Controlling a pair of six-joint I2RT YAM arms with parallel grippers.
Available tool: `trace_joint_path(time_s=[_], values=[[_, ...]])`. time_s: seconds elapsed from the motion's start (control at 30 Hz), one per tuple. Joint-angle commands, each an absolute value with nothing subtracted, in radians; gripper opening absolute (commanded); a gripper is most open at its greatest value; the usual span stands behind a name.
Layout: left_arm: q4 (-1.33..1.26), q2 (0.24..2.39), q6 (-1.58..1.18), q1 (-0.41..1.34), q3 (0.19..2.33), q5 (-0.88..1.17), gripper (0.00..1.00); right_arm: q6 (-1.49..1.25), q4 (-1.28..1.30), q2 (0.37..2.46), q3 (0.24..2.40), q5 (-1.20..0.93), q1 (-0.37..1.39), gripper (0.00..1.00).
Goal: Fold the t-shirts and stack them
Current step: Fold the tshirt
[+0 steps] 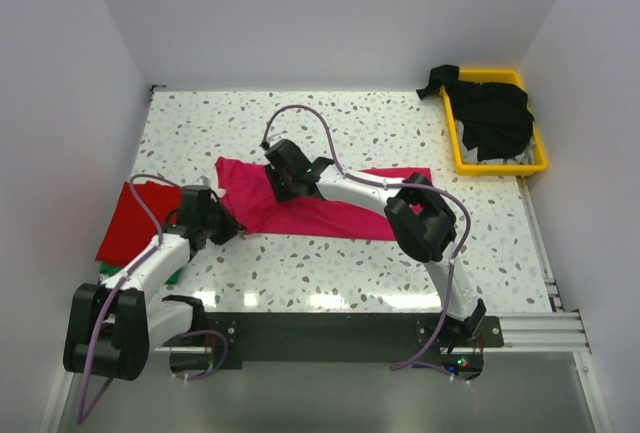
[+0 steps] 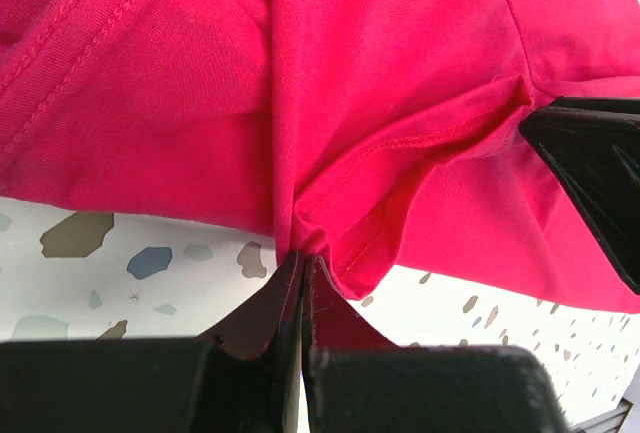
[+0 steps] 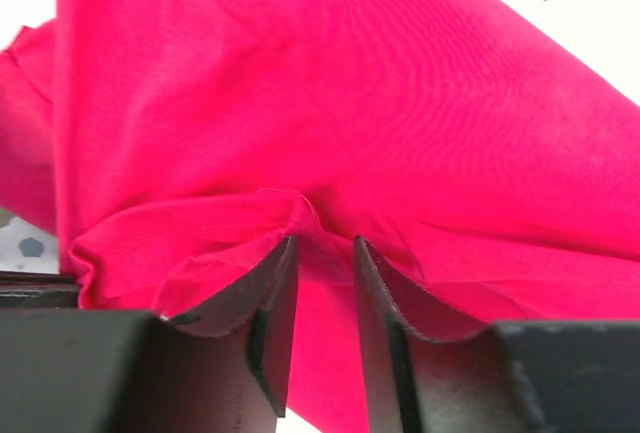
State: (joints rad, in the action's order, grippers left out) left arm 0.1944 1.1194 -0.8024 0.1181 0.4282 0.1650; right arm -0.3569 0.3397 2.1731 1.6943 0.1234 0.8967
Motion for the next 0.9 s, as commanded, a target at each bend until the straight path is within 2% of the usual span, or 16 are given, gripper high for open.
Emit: trace_joint_path(time_s=[0.0,0.03,0.17,0.23,0.27,0.37,0.87], values=[[0.15,1.121,-0.81,0.112,0.436,0.179,0.0,-0.341,0.354,2.168,1.732,0.164,0.904,0.3],[0.153,1.12,-0.808,0.11,0.439,0.183,0.0,-0.339,0.356,2.166,1.729,0.164,0.904,0.25],[0.158,1.117,-0.802,0.11,0.443,0.183,0.0,-0.344,0.351,2.151,1.71,0.163,0.904,0.2],[0.156,1.12,-0.799,0.11,0.443,0.184,0.0,-0.348,0.341,2.131,1.7,0.158,0.904,0.23],[0.158,1.118,-0.799,0.11,0.442,0.184,0.0,-0.348,0.334,2.126,1.695,0.158,0.904,0.28],[0.158,1.118,-0.799,0.11,0.44,0.186,0.0,-0.351,0.334,2.121,1.713,0.152,0.905,0.35],[0.15,1.118,-0.798,0.11,0.436,0.189,0.0,-0.354,0.382,2.193,1.799,0.193,0.936,0.36]])
